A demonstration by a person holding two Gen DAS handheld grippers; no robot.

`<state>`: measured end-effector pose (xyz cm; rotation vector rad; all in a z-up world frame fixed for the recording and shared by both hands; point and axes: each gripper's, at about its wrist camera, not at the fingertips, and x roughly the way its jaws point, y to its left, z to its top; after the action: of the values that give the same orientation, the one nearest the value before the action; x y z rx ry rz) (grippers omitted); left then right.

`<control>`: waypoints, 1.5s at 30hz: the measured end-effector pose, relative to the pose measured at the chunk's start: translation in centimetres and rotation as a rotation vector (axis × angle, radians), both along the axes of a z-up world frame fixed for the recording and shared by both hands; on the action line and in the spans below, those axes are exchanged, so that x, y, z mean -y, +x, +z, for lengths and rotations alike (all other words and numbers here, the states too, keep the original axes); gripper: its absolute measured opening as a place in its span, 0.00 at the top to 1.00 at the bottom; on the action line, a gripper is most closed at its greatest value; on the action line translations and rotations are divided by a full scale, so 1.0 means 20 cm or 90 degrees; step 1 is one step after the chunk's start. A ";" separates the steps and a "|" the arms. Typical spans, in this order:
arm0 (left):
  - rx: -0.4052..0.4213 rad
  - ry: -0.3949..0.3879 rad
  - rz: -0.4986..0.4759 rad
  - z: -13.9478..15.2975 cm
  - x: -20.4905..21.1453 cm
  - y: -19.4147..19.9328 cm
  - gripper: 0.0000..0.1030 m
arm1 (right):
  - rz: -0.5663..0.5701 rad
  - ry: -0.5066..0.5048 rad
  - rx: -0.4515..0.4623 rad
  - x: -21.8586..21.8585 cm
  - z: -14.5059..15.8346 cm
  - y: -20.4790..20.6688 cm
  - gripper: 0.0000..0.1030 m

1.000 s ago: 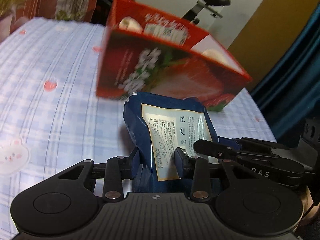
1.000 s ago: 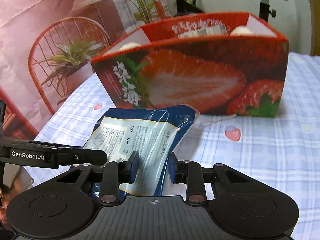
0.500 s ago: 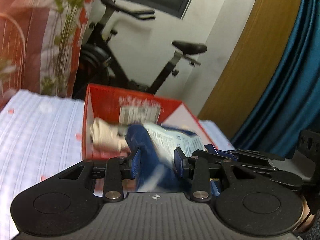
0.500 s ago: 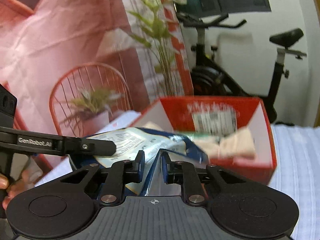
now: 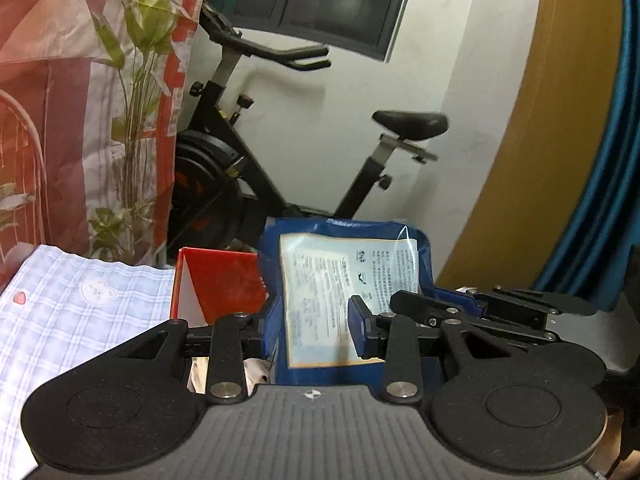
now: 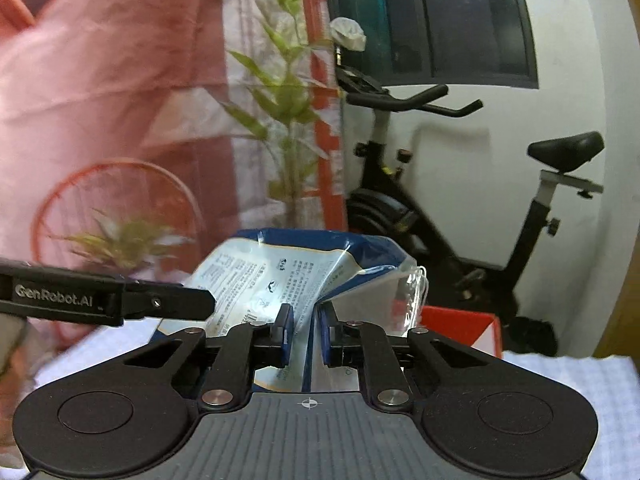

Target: Organize soft objects

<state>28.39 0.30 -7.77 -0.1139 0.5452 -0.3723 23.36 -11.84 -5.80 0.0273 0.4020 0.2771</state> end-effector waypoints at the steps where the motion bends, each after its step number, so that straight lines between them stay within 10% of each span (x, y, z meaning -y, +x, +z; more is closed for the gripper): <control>1: -0.004 0.012 0.002 -0.02 0.01 0.02 0.63 | -0.004 -0.013 -0.003 -0.01 -0.03 0.04 0.87; 7: -0.036 0.075 0.008 -0.11 0.04 0.05 0.57 | -0.053 0.002 -0.082 0.06 -0.22 0.21 0.85; 12: 0.006 0.133 0.044 -0.06 0.02 -0.02 0.04 | -0.083 0.006 -0.124 0.14 -0.29 0.19 0.64; 20: 0.044 0.168 0.073 0.14 -0.01 -0.19 0.00 | -0.118 0.017 -0.082 0.23 -0.18 0.02 0.00; 29: 0.130 0.252 0.129 0.41 0.01 -0.50 0.00 | -0.107 0.032 -0.008 0.21 0.12 -0.28 0.00; 45: 0.171 0.149 0.124 0.83 -0.16 -1.06 0.00 | -0.153 0.015 0.061 0.12 0.63 -0.96 0.00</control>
<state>7.09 3.51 8.75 0.1075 0.3057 -0.1287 4.06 -14.24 6.86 0.0843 0.2969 0.0450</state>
